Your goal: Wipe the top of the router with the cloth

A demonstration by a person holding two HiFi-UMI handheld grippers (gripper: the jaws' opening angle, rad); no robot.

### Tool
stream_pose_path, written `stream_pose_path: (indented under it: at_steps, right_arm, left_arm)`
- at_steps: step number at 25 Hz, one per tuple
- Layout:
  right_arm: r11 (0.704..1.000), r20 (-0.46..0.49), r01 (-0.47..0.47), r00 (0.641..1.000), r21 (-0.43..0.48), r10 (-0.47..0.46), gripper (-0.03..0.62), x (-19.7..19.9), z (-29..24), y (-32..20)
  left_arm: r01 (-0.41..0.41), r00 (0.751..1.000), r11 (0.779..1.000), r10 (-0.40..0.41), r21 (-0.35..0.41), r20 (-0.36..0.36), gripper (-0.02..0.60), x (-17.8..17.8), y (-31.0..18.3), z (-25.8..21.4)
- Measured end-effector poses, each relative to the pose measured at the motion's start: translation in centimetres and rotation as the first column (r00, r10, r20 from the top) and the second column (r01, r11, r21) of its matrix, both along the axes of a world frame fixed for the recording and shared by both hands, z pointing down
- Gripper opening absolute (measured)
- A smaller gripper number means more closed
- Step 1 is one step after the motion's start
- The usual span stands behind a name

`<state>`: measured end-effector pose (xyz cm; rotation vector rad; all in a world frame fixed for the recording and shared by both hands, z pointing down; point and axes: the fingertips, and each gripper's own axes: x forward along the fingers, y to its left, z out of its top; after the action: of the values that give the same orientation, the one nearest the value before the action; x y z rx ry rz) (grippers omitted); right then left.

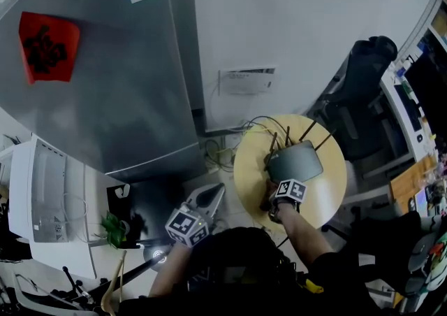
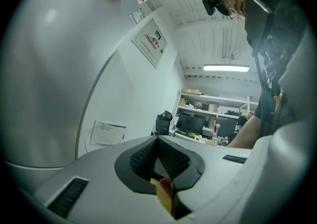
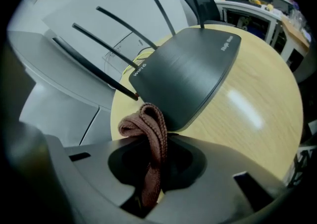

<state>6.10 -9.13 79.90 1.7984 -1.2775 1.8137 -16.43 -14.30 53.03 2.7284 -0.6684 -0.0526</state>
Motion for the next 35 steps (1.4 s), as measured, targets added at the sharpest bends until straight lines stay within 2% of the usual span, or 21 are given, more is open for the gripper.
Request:
stream_pose_path:
  at_steps: [3, 6, 10, 16, 22, 28, 31, 35]
  right_arm:
    - [0.992, -0.005, 0.127, 0.992, -0.015, -0.127, 0.061, 0.0, 0.1, 0.4]
    - [0.955, -0.024, 0.294, 0.955, -0.045, -0.295, 0.063, 0.2, 0.1, 1.2]
    - [0.886, -0.031, 0.457, 0.887, -0.085, -0.461, 0.061, 1.0, 0.1, 2.2]
    - [0.75, -0.058, 0.649, 0.75, -0.129, -0.659, 0.063, 1.8, -0.1, 2.7]
    - [0.68, -0.022, 0.717, 0.686, -0.15, -0.728, 0.063, 3.1, -0.1, 3.5]
    - [0.638, -0.064, 0.75, 0.638, -0.172, -0.767, 0.063, 5.5, 0.1, 3.9]
    - [0.629, -0.081, 0.758, 0.625, -0.173, -0.776, 0.063, 6.5, 0.1, 3.9]
    - [0.637, -0.094, 0.752, 0.631, -0.169, -0.77, 0.063, 7.9, 0.2, 4.0]
  left_arm:
    - [0.013, 1.0, 1.0, -0.013, 0.01, -0.016, 0.0, 0.5, 0.1, -0.1]
    - [0.034, 0.999, 0.999, -0.033, 0.013, -0.026, 0.0, 1.6, 0.3, -0.3]
    - [0.061, 0.998, 0.998, -0.061, 0.016, -0.028, 0.0, 3.4, 1.1, -1.0]
    - [0.126, 0.992, 0.992, -0.126, -0.002, -0.009, 0.0, 4.5, 2.4, -1.3]
    - [0.16, 0.987, 0.987, -0.16, 0.006, -0.007, 0.0, 5.4, 3.3, -1.1]
    - [0.174, 0.985, 0.985, -0.174, 0.016, -0.001, 0.0, 6.5, 3.9, -1.3]
    - [0.182, 0.983, 0.983, -0.182, 0.017, 0.003, 0.0, 6.8, 4.1, -1.5]
    - [0.183, 0.983, 0.983, -0.183, 0.017, 0.011, 0.0, 7.4, 4.5, -1.4]
